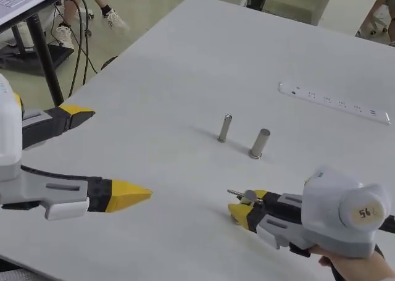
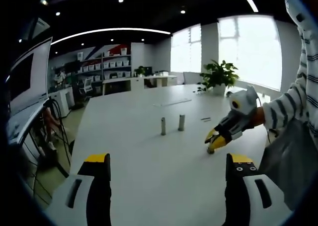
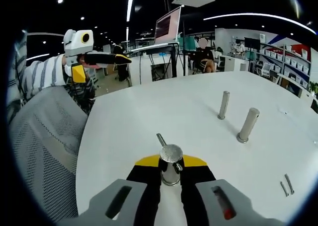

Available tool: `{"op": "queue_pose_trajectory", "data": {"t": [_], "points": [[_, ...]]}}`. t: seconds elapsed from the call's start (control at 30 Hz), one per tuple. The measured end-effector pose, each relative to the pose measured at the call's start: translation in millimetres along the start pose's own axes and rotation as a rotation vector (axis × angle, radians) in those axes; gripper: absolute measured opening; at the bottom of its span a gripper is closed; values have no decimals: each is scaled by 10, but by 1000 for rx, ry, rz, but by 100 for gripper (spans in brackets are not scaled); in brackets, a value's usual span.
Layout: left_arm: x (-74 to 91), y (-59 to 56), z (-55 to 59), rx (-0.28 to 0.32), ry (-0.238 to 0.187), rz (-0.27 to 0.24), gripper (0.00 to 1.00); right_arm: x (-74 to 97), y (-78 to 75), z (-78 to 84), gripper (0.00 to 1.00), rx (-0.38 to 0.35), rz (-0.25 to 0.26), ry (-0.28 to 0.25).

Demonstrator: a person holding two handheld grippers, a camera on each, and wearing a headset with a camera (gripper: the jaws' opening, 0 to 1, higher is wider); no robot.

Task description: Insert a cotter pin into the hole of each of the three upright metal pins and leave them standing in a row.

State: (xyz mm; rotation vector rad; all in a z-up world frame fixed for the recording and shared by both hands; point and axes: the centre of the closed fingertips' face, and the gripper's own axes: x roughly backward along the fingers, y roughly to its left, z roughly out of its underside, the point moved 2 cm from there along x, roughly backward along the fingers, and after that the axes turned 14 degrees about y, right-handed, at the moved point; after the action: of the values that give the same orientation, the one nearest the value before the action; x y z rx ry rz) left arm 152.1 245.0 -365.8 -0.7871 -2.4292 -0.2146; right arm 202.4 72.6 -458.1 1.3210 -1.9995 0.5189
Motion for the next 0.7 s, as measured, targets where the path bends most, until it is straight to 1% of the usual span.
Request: {"op": "queue_pose_trajectory", "data": {"t": [0.07,0.17,0.23,0.33,0.4,0.5,0.6,0.63,0.7], "points": [[1,-4,20,-1,12,2,95,-36,11,-53,9,5,-6,-3],[8,-10,29,-5,18,3,95,-74,28,-124,9,9,-11,-9],[35,-12,44,-3,19,1,95,-144,41,-231,9,-11,-20,-20],[73,12,77,24,14,-8,95,-207,63,-338,9,-2,-20,-35],[91,10,98,29,15,-9,95,-252,66,-402,9,-2,-26,-41],[103,2,121,30,24,-7,95,-319,70,-454,9,14,-29,-35],[106,-29,142,34,30,8,95,-369,65,-484,9,17,-33,-27],[105,-45,151,30,34,13,95,-394,73,-497,9,32,-35,-22],[101,-59,168,25,41,15,95,-417,75,-510,9,34,-38,-16]]}}
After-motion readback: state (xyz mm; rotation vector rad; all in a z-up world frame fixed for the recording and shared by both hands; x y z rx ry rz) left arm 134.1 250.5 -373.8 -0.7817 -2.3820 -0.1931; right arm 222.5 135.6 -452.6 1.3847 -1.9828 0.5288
